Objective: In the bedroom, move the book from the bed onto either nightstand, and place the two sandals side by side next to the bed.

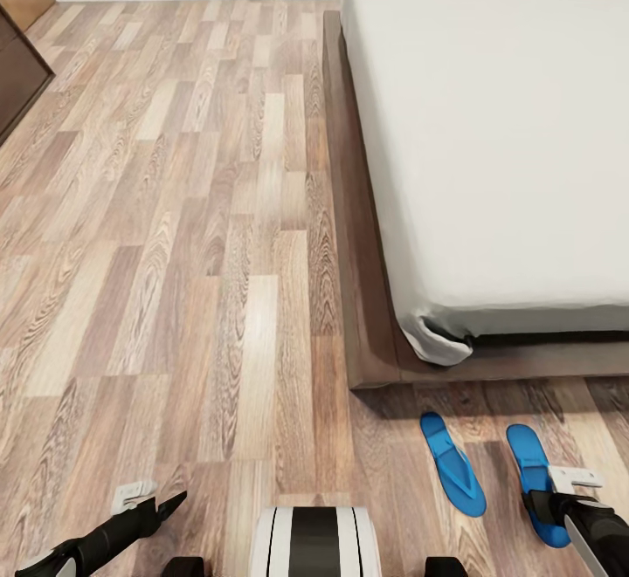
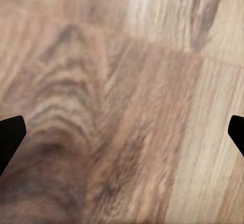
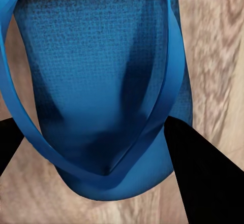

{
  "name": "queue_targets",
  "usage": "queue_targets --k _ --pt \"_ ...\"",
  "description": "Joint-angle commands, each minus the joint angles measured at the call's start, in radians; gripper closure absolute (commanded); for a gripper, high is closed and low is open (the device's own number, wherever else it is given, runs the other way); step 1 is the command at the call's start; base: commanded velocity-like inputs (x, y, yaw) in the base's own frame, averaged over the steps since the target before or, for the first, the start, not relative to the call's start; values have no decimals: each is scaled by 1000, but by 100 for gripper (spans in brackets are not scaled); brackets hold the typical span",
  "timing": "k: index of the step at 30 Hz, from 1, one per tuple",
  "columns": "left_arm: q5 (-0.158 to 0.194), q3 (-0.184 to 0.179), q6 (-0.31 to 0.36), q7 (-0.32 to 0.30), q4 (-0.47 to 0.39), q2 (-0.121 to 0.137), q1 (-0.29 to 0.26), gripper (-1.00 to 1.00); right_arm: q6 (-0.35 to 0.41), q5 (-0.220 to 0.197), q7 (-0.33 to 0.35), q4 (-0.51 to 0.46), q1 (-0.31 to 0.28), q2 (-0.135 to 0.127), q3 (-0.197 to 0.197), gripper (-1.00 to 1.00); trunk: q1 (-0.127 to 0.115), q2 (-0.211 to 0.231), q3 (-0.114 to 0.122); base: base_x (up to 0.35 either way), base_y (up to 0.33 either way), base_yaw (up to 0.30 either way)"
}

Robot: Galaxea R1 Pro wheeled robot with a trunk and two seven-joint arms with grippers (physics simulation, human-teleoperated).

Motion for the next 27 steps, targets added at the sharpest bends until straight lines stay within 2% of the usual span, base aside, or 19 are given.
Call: queue_targets --k 1,9,15,27 --pt "3 2 2 -5 1 0 0 -100 5 -11 -6 -2 0 -1 0 100 0 0 -1 0 0 0" --pt "3 3 4 -5 1 0 0 -100 5 -11 -5 -7 0 -1 -1 100 0 0 -1 0 0 0" --pt "3 2 2 -3 1 0 0 -100 5 -11 -5 -7 0 -1 -1 100 0 0 -1 183 0 0" --pt "3 2 2 -1 1 0 0 -100 5 -11 -5 -6 0 -1 -1 100 0 0 -1 62 16 0"
